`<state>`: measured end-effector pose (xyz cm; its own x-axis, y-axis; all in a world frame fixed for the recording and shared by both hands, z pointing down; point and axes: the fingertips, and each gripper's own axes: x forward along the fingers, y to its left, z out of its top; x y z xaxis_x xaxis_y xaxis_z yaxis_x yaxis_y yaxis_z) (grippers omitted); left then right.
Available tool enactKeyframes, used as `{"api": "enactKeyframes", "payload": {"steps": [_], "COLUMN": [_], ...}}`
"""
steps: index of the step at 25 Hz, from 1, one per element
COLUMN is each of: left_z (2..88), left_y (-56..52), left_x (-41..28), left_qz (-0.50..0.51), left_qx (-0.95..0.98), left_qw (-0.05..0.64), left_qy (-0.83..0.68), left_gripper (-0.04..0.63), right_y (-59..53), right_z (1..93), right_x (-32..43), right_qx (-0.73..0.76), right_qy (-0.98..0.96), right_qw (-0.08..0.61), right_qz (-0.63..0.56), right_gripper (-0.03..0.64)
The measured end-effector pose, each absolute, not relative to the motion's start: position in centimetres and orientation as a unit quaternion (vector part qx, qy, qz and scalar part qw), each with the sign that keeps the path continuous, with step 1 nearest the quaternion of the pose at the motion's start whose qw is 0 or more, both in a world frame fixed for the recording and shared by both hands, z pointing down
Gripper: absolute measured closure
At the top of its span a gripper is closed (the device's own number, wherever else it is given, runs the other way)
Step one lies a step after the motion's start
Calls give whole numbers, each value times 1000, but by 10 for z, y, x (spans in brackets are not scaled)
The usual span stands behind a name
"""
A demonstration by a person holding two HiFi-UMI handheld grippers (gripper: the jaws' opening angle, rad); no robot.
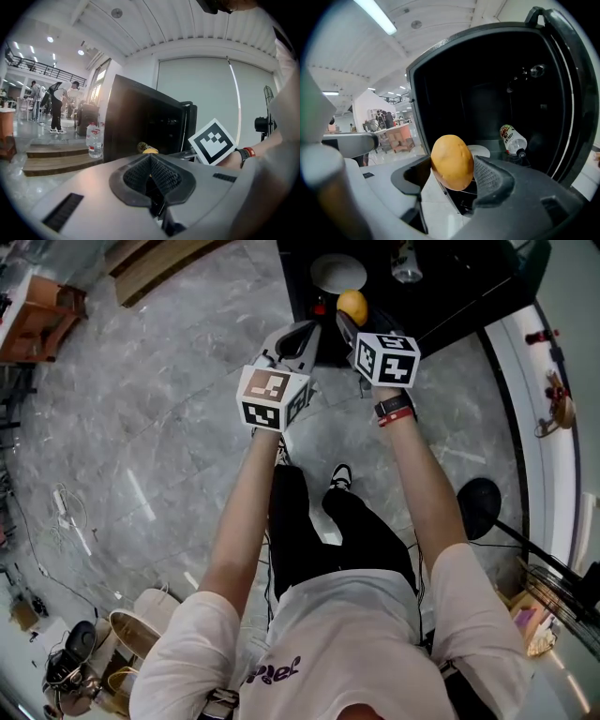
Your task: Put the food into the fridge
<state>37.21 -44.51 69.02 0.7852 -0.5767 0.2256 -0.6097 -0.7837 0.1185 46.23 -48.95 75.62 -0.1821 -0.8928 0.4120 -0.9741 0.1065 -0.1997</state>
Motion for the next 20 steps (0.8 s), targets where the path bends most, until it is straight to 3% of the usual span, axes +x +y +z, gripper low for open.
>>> {"api": "enactKeyframes", "payload": {"steps": [11,20], "left_z": [725,740], "left_y": [-480,-492], "left_x": [369,378], "left_qz": [96,82], "left_qx": [940,948], "left_qw": [91,90], "left_qy": [-315,-294], "left_gripper": [578,577], "right_y": [-570,-615], "right_z": [793,819], "right_x": [462,474], "right_qx": [626,618], "right_qy": [-746,-753], "right_qw": [120,180], "right_qz": [193,138], "right_gripper": [316,316]}}
